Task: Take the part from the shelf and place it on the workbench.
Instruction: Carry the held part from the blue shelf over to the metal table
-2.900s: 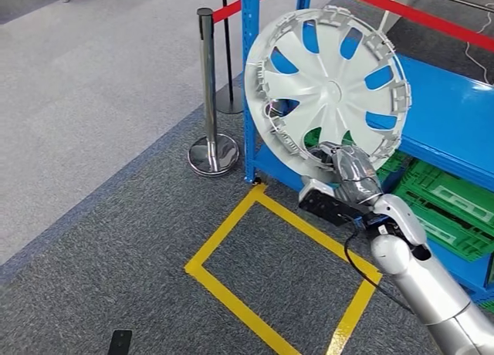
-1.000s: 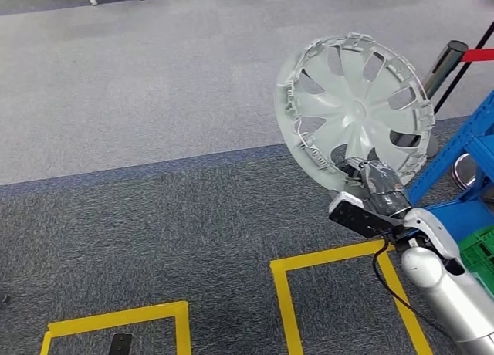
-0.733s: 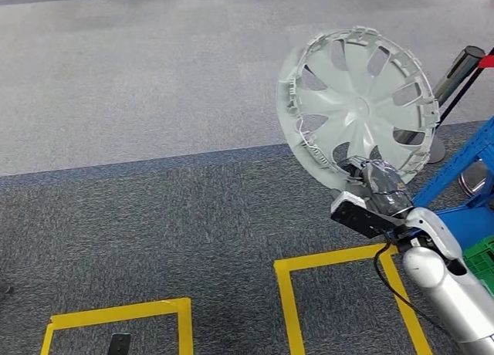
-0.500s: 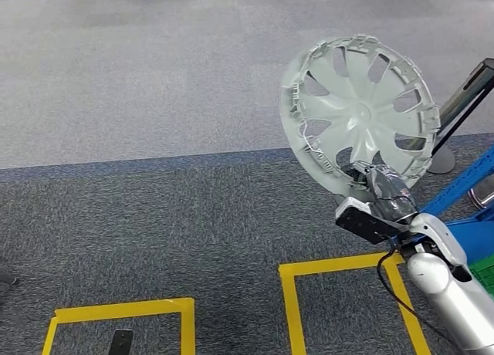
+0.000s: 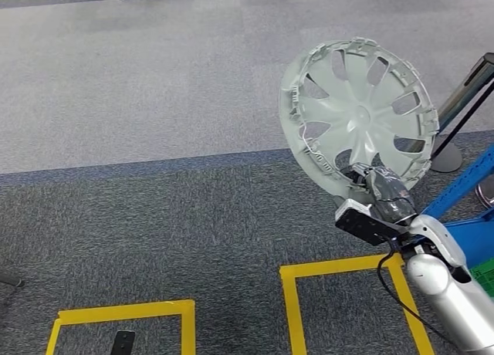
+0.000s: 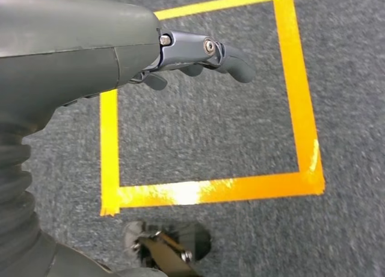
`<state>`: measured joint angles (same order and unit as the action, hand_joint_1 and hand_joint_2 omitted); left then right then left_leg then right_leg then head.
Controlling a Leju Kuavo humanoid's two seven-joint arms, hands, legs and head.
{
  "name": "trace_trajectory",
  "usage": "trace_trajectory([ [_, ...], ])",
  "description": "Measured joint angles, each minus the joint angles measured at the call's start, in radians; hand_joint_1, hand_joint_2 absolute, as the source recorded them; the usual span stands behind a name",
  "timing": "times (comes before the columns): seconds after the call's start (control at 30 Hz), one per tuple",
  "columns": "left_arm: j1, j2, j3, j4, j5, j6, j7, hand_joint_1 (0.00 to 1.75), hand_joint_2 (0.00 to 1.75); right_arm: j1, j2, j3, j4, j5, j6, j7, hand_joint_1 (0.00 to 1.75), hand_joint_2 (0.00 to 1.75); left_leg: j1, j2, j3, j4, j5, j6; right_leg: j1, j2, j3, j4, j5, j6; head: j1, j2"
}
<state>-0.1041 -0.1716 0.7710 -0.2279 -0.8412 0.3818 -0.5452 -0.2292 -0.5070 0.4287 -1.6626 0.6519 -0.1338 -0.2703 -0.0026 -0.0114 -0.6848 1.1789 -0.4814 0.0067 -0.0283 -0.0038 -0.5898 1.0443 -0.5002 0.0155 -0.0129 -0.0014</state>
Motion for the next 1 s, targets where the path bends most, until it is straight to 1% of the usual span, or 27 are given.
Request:
trace_trajectory([
  [0.03,-0.001,0.001,0.0,0.0,0.0,-0.006,-0.001,0.0,1.75,0.0,0.0,0.0,0.0,0.002,0.0,-0.001,1.75,1.75,-0.002,0.0,0.029,-0.063,0.024,0.006,0.002,0.0,0.003,0.0,-0.002,0.003,0.0,0.0],
  [0.07,-0.001,0.003,0.0,0.0,0.0,-0.011,-0.002,0.0,1.75,0.0,0.0,0.0,0.0,0.004,-0.001,-0.002,1.75,1.75,-0.005,0.001,0.049,-0.107,0.034,0.011,0.002,0.0,0.003,-0.001,-0.004,0.007,0.0,0.0],
  [0.13,-0.002,0.005,0.0,0.0,0.0,-0.017,-0.004,0.0,1.75,0.0,0.0,0.0,-0.001,0.009,-0.002,-0.005,1.75,1.75,-0.009,0.001,0.059,-0.132,0.027,0.017,0.003,-0.001,0.003,-0.006,-0.004,0.018,0.0,0.0],
  [0.2,-0.001,0.005,0.0,0.0,0.0,-0.021,-0.007,0.0,1.75,0.002,0.0,0.0,-0.003,0.011,-0.003,-0.007,1.75,1.75,-0.005,0.0,0.07,-0.149,0.028,0.024,0.001,-0.002,0.003,-0.008,-0.008,0.03,0.002,0.0],
  [0.23,-0.001,0.005,0.0,0.0,0.0,-0.022,-0.009,0.0,1.75,0.002,0.0,0.0,-0.004,0.011,-0.003,-0.007,1.75,1.75,-0.003,-0.001,0.076,-0.159,0.03,0.029,0.001,-0.002,-0.005,0.007,-0.018,0.034,0.003,0.0],
  [0.27,-0.002,0.005,0.0,0.0,0.0,-0.024,-0.011,0.0,1.75,0.003,0.0,-0.001,-0.005,0.012,-0.003,-0.008,1.75,1.75,-0.001,-0.001,0.083,-0.166,0.031,0.033,0.001,-0.001,-0.024,0.043,-0.036,0.037,0.005,0.0],
  [0.3,-0.003,0.005,0.0,0.0,-0.001,-0.024,-0.012,0.0,1.75,0.003,0.0,-0.001,-0.005,0.014,-0.004,-0.009,1.75,1.75,-0.002,-0.001,0.086,-0.168,0.03,0.037,0.001,0.001,-0.057,0.102,-0.061,0.039,0.006,0.0],
  [0.33,-0.004,0.005,0.0,0.0,-0.002,-0.025,-0.012,0.0,1.75,0.003,0.0,0.0,-0.005,0.016,-0.004,-0.01,1.75,1.75,-0.004,-0.001,0.088,-0.168,0.027,0.041,0.001,0.001,-0.096,0.17,-0.087,0.041,0.006,0.0],
  [0.37,-0.004,0.004,0.0,0.0,-0.002,-0.025,-0.012,0.0,1.75,0.005,0.0,0.0,-0.005,0.018,-0.004,-0.011,1.75,1.75,-0.005,-0.001,0.09,-0.167,0.023,0.043,0.001,0.002,-0.132,0.229,-0.103,0.044,0.006,0.0],
  [0.4,-0.003,0.004,0.0,0.0,-0.003,-0.025,-0.012,0.0,1.75,0.006,0.0,0.0,-0.005,0.019,-0.004,-0.011,1.75,1.75,-0.006,-0.002,0.095,-0.167,0.019,0.044,0.001,0.002,-0.155,0.259,-0.101,0.046,0.006,0.0],
  [0.43,-0.002,0.004,0.0,0.0,-0.003,-0.025,-0.012,0.0,1.75,0.007,0.0,0.0,-0.005,0.02,-0.004,-0.011,1.75,1.75,-0.007,-0.002,0.1,-0.166,0.014,0.044,0.0,0.002,-0.158,0.25,-0.078,0.046,0.006,0.0],
  [0.47,-0.001,0.004,0.0,0.0,-0.003,-0.025,-0.012,0.0,1.75,0.007,0.0,0.0,-0.005,0.02,-0.004,-0.011,1.75,1.75,-0.007,-0.003,0.108,-0.164,0.007,0.042,0.0,0.002,-0.143,0.204,-0.038,0.047,0.006,0.0],
  [0.5,0.0,0.004,0.0,0.0,-0.003,-0.025,-0.012,0.0,1.75,0.008,0.0,0.0,-0.005,0.02,-0.004,-0.011,1.75,1.75,-0.007,-0.004,0.115,-0.162,-0.001,0.039,0.0,0.002,-0.115,0.138,0.002,0.046,0.006,0.0],
  [0.53,-0.001,0.004,0.0,0.0,-0.003,-0.025,-0.012,0.0,1.75,0.007,0.0,0.0,-0.005,0.021,-0.004,-0.011,1.75,1.75,-0.009,-0.005,0.12,-0.158,-0.009,0.034,0.0,0.002,-0.083,0.076,0.028,0.045,0.006,0.0],
  [0.57,-0.002,0.004,0.0,0.0,-0.004,-0.025,-0.012,0.0,1.75,0.007,0.001,0.0,-0.006,0.021,-0.004,-0.012,1.75,1.75,-0.01,-0.006,0.121,-0.154,-0.016,0.029,0.001,0.002,-0.059,0.03,0.04,0.04,0.007,0.0],
  [0.6,-0.003,0.004,0.0,0.0,-0.004,-0.025,-0.012,0.0,1.75,0.007,0.001,0.0,-0.006,0.022,-0.005,-0.012,1.75,1.75,-0.012,-0.006,0.12,-0.151,-0.02,0.025,0.003,0.003,-0.045,0.006,0.038,0.034,0.006,0.0],
  [0.67,-0.003,0.004,0.0,0.0,-0.004,-0.025,-0.011,0.0,1.75,0.011,0.001,-0.001,-0.007,0.022,-0.008,-0.011,1.75,1.75,-0.013,-0.007,0.119,-0.149,-0.025,0.019,0.004,0.006,-0.038,-0.001,0.026,0.019,0.005,0.0],
  [0.7,-0.003,0.005,0.0,0.0,-0.004,-0.025,-0.011,0.0,1.75,0.015,0.001,-0.002,-0.007,0.023,-0.009,-0.011,1.75,1.75,-0.012,-0.005,0.121,-0.146,-0.031,0.015,0.003,0.006,-0.033,-0.004,0.022,0.013,0.004,0.0],
  [0.73,-0.003,0.006,0.0,0.0,-0.005,-0.025,-0.011,0.0,1.75,0.017,0.001,-0.003,-0.007,0.023,-0.009,-0.01,1.75,1.75,-0.011,-0.004,0.116,-0.13,-0.04,0.009,0.001,0.005,-0.026,-0.006,0.017,0.006,0.001,0.0],
  [0.77,-0.004,0.006,0.0,0.0,-0.006,-0.025,-0.011,0.0,1.75,0.019,0.001,-0.004,-0.008,0.023,-0.009,-0.01,1.75,1.75,-0.009,-0.002,0.098,-0.095,-0.057,0.002,-0.001,0.004,-0.017,-0.009,0.012,0.001,-0.001,0.0],
  [0.8,-0.004,0.007,0.0,-0.001,-0.007,-0.025,-0.011,0.0,1.75,0.021,0.001,-0.005,-0.008,0.025,-0.009,-0.011,1.75,1.75,-0.007,0.0,0.068,-0.038,-0.077,-0.004,-0.002,0.003,-0.009,-0.01,0.006,-0.004,-0.003,0.0],
  [0.83,-0.004,0.006,0.0,0.0,-0.008,-0.025,-0.011,0.0,1.75,0.022,0.001,-0.006,-0.008,0.025,-0.009,-0.011,1.75,1.75,-0.004,0.001,0.028,0.032,-0.099,-0.009,-0.002,0.002,-0.001,-0.01,-0.001,-0.006,-0.006,0.0],
  [0.87,-0.003,0.006,0.0,0.0,-0.008,-0.025,-0.011,0.0,1.75,0.024,0.001,-0.006,-0.008,0.026,-0.009,-0.012,1.75,1.75,-0.001,0.001,-0.014,0.096,-0.113,-0.012,-0.002,0.002,0.008,-0.01,-0.01,-0.006,-0.005,0.0],
  [0.9,-0.001,0.006,0.0,0.0,-0.008,-0.025,-0.011,0.0,1.75,0.026,0.001,-0.006,-0.008,0.027,-0.009,-0.012,1.75,1.75,0.001,0.001,-0.044,0.134,-0.108,-0.013,-0.002,0.003,0.02,-0.01,-0.019,-0.006,-0.005,0.0],
  [0.93,0.002,0.006,0.0,0.0,-0.008,-0.025,-0.011,0.0,1.75,0.029,0.001,-0.006,-0.008,0.027,-0.009,-0.012,1.75,1.75,0.001,0.002,-0.058,0.137,-0.081,-0.012,-0.001,0.003,0.034,-0.01,-0.029,-0.004,-0.005,0.0],
  [0.97,0.004,0.006,0.0,0.0,-0.008,-0.025,-0.011,0.0,1.75,0.031,0.001,-0.006,-0.008,0.027,-0.009,-0.012,1.75,1.75,0.001,0.002,-0.055,0.1,-0.033,-0.008,-0.001,0.004,0.051,-0.011,-0.041,-0.002,-0.005,0.0],
  [1.0,0.005,0.006,0.0,0.0,-0.008,-0.025,-0.011,0.0,1.75,0.033,0.001,-0.007,-0.008,0.027,-0.009,-0.012,1.75,1.75,-0.001,0.001,-0.039,0.038,0.021,-0.001,-0.001,0.004,0.068,-0.012,-0.053,0.0,-0.005,0.0],
])
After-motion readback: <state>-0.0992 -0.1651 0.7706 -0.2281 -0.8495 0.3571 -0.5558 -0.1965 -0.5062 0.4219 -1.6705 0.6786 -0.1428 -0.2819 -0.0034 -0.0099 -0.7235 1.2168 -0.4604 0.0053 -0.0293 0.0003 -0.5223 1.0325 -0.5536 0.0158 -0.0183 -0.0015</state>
